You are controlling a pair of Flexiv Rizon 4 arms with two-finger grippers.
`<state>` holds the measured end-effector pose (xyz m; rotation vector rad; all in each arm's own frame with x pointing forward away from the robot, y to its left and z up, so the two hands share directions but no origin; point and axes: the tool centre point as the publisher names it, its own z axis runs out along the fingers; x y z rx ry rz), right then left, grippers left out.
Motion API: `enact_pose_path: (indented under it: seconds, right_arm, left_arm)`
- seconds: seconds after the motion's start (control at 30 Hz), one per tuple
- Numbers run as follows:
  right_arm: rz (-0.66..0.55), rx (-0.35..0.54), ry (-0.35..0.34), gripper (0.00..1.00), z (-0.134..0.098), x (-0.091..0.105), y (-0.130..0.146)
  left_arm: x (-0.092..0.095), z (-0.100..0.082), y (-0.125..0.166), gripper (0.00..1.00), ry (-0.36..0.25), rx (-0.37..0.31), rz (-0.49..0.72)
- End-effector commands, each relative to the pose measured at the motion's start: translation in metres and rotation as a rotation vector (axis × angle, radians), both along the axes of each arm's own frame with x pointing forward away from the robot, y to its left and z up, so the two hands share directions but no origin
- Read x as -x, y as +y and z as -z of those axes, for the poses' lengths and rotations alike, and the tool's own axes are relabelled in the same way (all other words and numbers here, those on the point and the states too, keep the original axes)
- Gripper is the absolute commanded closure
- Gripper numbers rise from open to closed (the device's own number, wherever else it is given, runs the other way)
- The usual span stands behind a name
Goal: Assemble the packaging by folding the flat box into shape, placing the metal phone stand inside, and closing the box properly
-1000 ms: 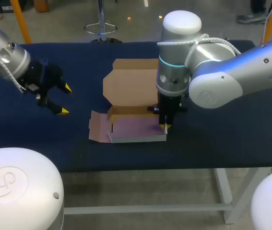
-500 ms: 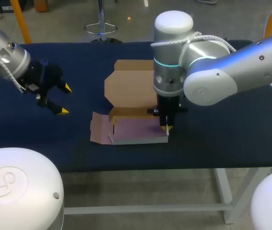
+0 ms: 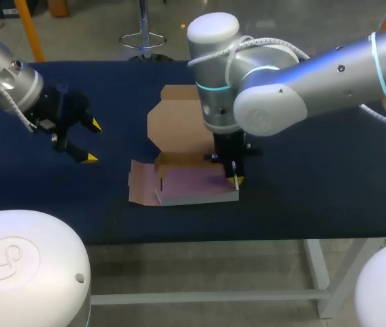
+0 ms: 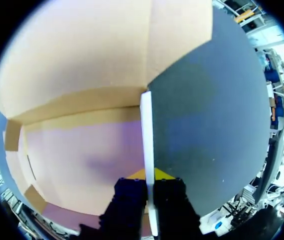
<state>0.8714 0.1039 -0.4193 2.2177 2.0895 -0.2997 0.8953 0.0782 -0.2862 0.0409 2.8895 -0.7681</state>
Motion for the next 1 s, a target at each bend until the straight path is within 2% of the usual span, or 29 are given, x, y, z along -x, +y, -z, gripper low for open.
enact_pose_path:
  seconds: [0.03, 0.27, 0.4, 0.53, 1.0]
  right_arm:
    - [0.007, 0.110, 0.003, 1.00, 0.000, -0.002, 0.002]
    - [0.001, 0.099, -0.016, 1.00, 0.000, 0.002, -0.004]
    - [-0.048, -0.040, -0.048, 1.00, 0.000, 0.006, -0.003]
    - [-0.076, -0.142, -0.081, 1.00, -0.001, 0.007, -0.001]
    - [-0.083, -0.208, -0.091, 1.00, -0.001, 0.004, 0.011]
  left_arm:
    - [0.000, -0.001, 0.000, 0.00, 0.003, -0.005, 0.000]
    - [0.000, -0.001, 0.000, 0.00, 0.003, -0.005, 0.000]
    - [0.000, -0.001, 0.000, 0.00, 0.003, -0.005, 0.000]
    - [0.000, -0.001, 0.000, 0.00, 0.003, -0.005, 0.000]
    - [0.000, -0.001, 0.000, 0.00, 0.003, -0.005, 0.000]
